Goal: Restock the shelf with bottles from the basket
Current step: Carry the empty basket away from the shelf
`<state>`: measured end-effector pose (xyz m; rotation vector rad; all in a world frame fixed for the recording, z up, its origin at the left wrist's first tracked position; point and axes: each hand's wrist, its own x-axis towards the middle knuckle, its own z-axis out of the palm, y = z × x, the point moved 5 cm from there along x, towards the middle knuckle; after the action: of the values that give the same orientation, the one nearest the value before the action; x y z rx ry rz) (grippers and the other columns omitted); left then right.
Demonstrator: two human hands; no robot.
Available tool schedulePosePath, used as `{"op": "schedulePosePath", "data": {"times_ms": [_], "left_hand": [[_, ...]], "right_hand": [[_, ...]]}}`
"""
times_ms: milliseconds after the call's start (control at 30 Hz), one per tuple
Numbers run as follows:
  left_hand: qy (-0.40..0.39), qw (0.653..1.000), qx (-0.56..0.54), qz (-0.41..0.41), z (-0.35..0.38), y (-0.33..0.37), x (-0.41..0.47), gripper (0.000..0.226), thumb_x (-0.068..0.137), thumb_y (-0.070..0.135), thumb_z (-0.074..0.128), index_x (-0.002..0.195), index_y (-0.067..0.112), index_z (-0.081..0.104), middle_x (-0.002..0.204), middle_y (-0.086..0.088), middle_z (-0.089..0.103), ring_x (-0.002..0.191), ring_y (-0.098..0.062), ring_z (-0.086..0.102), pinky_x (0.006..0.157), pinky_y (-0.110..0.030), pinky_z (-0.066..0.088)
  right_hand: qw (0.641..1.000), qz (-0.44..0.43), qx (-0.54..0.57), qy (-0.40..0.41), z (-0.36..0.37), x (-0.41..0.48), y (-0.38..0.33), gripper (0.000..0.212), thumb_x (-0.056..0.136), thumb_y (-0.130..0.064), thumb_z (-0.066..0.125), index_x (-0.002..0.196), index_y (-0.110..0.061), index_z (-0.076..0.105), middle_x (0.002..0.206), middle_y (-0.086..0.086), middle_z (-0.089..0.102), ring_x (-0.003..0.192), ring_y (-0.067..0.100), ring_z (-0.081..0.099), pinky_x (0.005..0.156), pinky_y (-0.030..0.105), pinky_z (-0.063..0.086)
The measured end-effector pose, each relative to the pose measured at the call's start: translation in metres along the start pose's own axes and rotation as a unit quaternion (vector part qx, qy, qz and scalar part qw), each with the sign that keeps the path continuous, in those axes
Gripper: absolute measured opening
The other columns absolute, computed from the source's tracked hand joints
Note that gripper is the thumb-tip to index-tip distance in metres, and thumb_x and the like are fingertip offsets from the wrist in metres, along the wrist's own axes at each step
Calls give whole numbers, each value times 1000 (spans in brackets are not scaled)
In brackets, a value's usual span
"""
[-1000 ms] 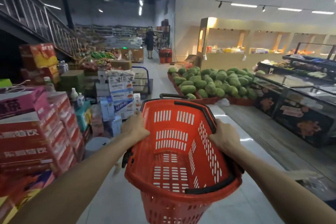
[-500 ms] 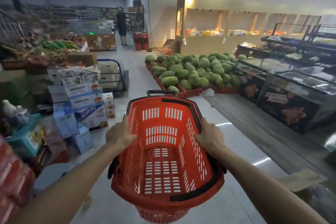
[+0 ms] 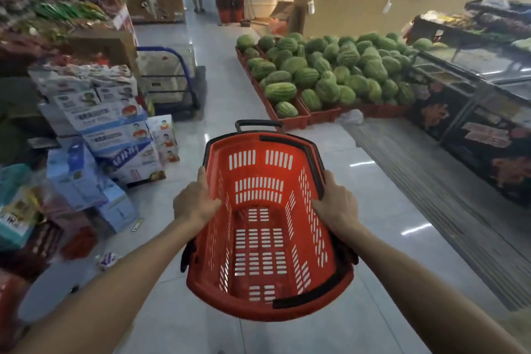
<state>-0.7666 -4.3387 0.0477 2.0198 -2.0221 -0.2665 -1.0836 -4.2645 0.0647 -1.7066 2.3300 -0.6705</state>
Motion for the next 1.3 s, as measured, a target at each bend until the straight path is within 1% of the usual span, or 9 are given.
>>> {"op": "schedulePosePath", "data": {"times_ms": [100,200,400,600,700,767,1067,1233,1300], "left_hand": [[0,1000,-17,-12,48,-19,78,91,88,48,71,159,21,21,90,2,68,63,-13,63,52,-29,54],[-12,999,-40,-20,99,-41,155,88,87,49,71,156,23,24,91,2,68,62,-13,63,52,-29,53],[-49,992,-86,-83,176,-74,266,88,95,44,65,162,18,14,136,-10,63,101,-31,72,82,-46,60],[-95,980,-132,-117,284,-107,362,53,96,42,67,137,20,41,124,-2,67,98,-28,73,80,-42,59],[-186,943,-160,-224,370,-138,407,40,95,30,68,124,11,48,109,-7,68,84,-26,65,68,-36,50],[-240,902,-186,-306,430,-161,423,39,95,25,68,125,7,51,110,-12,67,85,-25,61,71,-35,47],[-233,816,-295,-438,644,-204,460,46,94,15,71,138,12,57,119,-9,69,98,-28,70,95,-46,59],[-209,856,-259,-395,685,-208,460,35,96,29,68,129,18,65,110,-1,72,83,-15,70,72,-29,56],[-207,877,-245,-359,684,-203,456,38,97,30,66,133,21,62,110,4,68,87,-14,67,76,-28,53]], "right_hand": [[1000,20,9,-18,53,71,-4,57,78,-73,60,113,-32,39,74,-13,62,58,8,60,59,32,54],[997,60,26,-49,114,137,-5,56,74,-69,65,113,-34,46,83,-14,64,66,10,61,63,31,53],[966,200,43,-155,238,240,6,55,76,-51,73,110,-19,46,101,0,64,82,24,63,72,37,52],[939,261,75,-211,374,334,37,46,83,-38,72,111,-21,39,106,0,62,94,28,68,84,49,59],[937,269,85,-204,457,369,63,40,88,-37,69,111,-22,40,101,-3,60,87,23,65,81,45,59],[936,273,87,-204,514,389,84,38,90,-38,67,112,-22,41,101,-3,60,86,22,65,78,42,59],[920,297,92,-240,717,443,183,39,90,-39,71,116,-27,45,101,-7,63,80,14,66,71,34,57],[911,324,82,-240,761,433,213,39,91,-44,68,115,-27,43,104,-8,63,82,12,66,73,37,59],[915,310,63,-248,762,424,217,41,91,-50,66,114,-29,39,105,-9,62,84,12,67,73,37,60]]}}
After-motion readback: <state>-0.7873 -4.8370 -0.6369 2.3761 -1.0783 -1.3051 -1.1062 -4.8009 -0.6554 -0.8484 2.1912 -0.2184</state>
